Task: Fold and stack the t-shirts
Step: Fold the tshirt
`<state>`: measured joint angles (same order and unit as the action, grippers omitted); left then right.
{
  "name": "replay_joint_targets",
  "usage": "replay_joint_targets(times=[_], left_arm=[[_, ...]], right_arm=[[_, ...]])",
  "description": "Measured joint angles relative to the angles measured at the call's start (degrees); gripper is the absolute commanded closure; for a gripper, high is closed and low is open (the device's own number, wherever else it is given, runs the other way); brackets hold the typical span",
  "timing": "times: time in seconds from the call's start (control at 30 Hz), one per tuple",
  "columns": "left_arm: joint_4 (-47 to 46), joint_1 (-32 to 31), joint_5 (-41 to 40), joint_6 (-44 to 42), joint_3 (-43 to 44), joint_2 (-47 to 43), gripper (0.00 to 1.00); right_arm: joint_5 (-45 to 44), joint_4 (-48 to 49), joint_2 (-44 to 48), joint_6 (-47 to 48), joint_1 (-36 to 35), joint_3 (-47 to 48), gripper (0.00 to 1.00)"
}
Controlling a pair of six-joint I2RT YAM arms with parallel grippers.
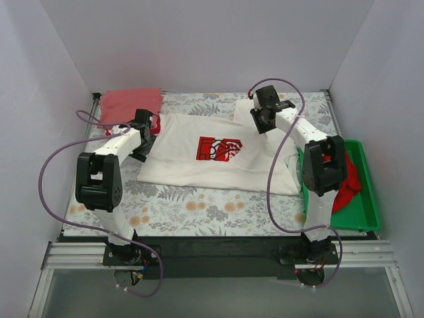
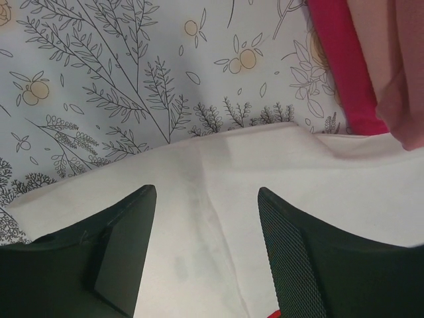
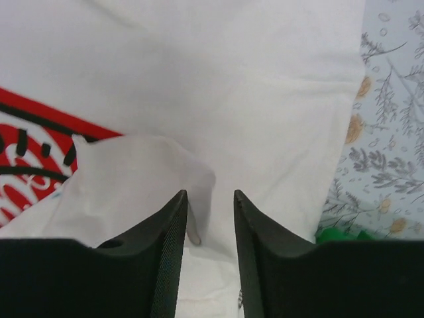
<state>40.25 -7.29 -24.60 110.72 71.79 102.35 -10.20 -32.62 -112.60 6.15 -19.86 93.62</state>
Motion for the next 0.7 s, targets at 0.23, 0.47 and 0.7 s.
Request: replay_joint_targets(times=[0.23,0.47,0.7], left_arm=[[0.07,0.00,1.53,-1.64,-0.22,-4.68,0.37],[-3.45,0.00,6.73,-3.72,-5.55,-10.86,0.37],[-6.78,0.00,12.07,-7.10,-11.43,-9.86,0.37]], right_arm=[[-6.16,-0.33,-5.22,-0.81,0.04,5.40,0.02],[6.05,2.10,6.27,-4.50,-0.13,-4.55,0.02],[11.93,5.95,7.85,-7.65,-3.61,-8.68,0.12]])
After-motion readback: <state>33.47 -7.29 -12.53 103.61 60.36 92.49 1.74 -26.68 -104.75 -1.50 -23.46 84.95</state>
